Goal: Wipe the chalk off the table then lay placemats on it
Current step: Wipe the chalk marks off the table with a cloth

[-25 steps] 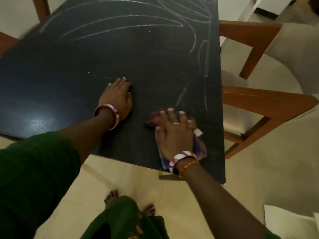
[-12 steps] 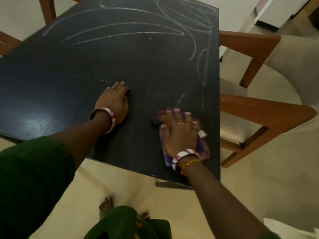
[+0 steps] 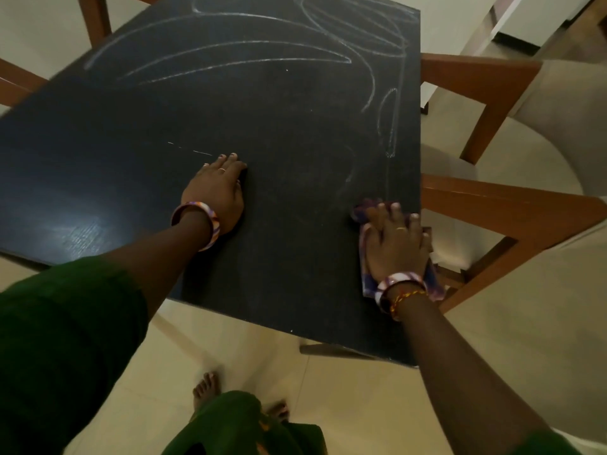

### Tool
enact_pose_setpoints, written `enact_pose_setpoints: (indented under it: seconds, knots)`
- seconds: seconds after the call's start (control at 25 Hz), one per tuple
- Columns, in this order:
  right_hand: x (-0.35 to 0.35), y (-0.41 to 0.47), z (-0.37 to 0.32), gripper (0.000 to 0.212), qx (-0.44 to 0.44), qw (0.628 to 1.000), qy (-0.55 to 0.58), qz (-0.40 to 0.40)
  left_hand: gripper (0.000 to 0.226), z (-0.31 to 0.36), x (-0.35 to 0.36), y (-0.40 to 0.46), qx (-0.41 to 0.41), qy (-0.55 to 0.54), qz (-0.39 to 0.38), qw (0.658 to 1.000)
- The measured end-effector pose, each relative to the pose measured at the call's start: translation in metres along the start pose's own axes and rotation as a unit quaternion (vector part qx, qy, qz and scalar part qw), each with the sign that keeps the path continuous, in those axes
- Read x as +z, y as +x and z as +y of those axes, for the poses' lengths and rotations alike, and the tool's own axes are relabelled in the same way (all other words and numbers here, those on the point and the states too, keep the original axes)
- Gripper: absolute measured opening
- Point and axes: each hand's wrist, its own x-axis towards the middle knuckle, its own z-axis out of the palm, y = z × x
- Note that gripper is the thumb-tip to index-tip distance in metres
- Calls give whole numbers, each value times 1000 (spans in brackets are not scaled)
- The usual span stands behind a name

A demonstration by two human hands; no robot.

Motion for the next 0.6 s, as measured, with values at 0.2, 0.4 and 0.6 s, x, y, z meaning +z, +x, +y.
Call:
enact_pose_setpoints:
  seconds: [0.2, 0.4, 0.6]
  knots:
    - [21, -47, -87, 52, -255, 965, -1, -56, 44, -3, 1, 1, 7, -10, 3, 1000]
    - [4, 25, -3, 50, -74, 997, -11, -9, 44, -2, -1, -1, 1, -13, -8, 1000]
    - [4, -29, -7, 52, -46, 999, -14, 1, 43, -1, -1, 0, -2, -4, -2, 1000]
